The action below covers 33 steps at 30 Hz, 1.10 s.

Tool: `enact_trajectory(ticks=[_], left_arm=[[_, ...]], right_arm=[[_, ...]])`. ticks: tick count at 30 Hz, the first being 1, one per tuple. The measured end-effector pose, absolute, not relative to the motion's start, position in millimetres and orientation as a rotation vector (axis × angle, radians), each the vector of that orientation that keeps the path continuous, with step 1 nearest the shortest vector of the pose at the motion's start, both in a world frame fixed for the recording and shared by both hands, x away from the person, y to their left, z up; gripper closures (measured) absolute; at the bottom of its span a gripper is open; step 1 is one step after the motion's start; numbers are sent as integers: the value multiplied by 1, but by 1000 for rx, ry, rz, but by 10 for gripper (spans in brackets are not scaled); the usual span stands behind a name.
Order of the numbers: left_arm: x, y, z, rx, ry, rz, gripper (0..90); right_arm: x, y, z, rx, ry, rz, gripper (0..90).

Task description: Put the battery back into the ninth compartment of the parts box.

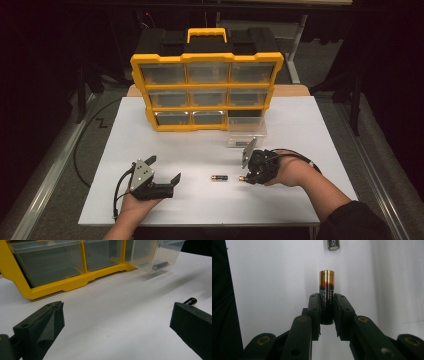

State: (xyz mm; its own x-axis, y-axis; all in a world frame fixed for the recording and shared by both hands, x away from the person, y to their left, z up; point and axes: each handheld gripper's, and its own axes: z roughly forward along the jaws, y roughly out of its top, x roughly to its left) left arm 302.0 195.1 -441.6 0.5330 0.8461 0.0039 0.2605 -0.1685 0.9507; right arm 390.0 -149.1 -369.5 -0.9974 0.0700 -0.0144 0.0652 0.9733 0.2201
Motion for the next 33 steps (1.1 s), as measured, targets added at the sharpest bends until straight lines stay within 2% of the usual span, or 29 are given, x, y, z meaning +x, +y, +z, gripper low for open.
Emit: enact_trajectory(ticks=[33], left_arm=[[302, 195, -442, 1701, 936, 684, 3]], right_arm=[[407, -164, -339, 178, 3052, 336, 786]])
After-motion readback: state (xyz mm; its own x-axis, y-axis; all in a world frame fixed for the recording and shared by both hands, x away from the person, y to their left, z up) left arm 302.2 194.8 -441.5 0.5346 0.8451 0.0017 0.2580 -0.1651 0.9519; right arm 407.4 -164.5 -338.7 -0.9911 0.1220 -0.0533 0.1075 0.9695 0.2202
